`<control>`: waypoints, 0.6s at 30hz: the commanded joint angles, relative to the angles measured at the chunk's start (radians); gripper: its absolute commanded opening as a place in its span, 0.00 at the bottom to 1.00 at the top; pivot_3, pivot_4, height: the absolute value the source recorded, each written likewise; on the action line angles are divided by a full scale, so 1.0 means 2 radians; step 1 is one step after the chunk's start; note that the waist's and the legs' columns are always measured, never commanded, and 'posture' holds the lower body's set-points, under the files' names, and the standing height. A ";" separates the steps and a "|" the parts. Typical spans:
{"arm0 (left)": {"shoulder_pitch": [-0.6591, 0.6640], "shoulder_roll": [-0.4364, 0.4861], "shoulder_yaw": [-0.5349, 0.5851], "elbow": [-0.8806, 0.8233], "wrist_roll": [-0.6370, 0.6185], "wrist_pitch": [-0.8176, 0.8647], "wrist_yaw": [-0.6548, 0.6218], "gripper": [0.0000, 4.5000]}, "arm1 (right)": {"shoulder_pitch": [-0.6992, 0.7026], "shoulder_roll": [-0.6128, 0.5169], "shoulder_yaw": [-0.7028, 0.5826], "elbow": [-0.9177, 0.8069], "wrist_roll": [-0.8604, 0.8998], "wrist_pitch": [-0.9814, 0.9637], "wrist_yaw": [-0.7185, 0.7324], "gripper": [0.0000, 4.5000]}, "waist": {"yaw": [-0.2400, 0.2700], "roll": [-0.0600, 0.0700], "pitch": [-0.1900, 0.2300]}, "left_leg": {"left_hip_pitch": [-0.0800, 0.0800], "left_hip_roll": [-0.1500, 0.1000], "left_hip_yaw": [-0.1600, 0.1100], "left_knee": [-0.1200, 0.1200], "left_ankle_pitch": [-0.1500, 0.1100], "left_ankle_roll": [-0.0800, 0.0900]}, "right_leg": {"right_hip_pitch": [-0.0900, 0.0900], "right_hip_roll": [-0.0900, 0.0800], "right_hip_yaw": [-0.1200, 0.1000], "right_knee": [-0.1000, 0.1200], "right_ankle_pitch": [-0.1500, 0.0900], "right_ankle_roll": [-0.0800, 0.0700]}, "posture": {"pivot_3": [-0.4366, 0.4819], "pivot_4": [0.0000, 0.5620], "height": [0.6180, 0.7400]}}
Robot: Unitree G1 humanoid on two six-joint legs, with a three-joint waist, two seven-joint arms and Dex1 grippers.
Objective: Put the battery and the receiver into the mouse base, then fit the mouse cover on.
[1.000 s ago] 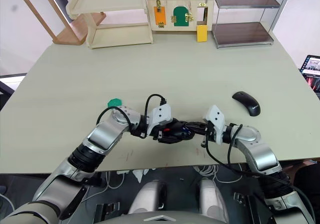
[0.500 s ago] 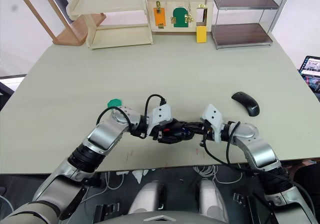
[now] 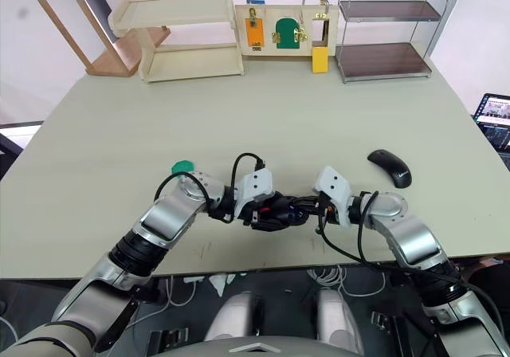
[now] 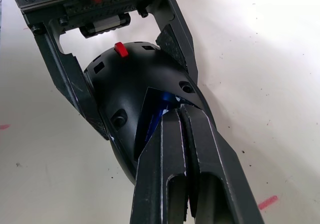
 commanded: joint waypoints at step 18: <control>0.007 0.005 -0.006 0.002 -0.001 0.007 -0.004 0.67 | 0.040 0.024 -0.019 0.060 -0.005 -0.085 0.004 0.00 | 0.001 0.001 -0.001 | 0.001 0.001 0.000 -0.002 0.000 0.000 | 0.001 0.000 -0.001 0.000 -0.001 -0.001 | 0.48 0.27 1.00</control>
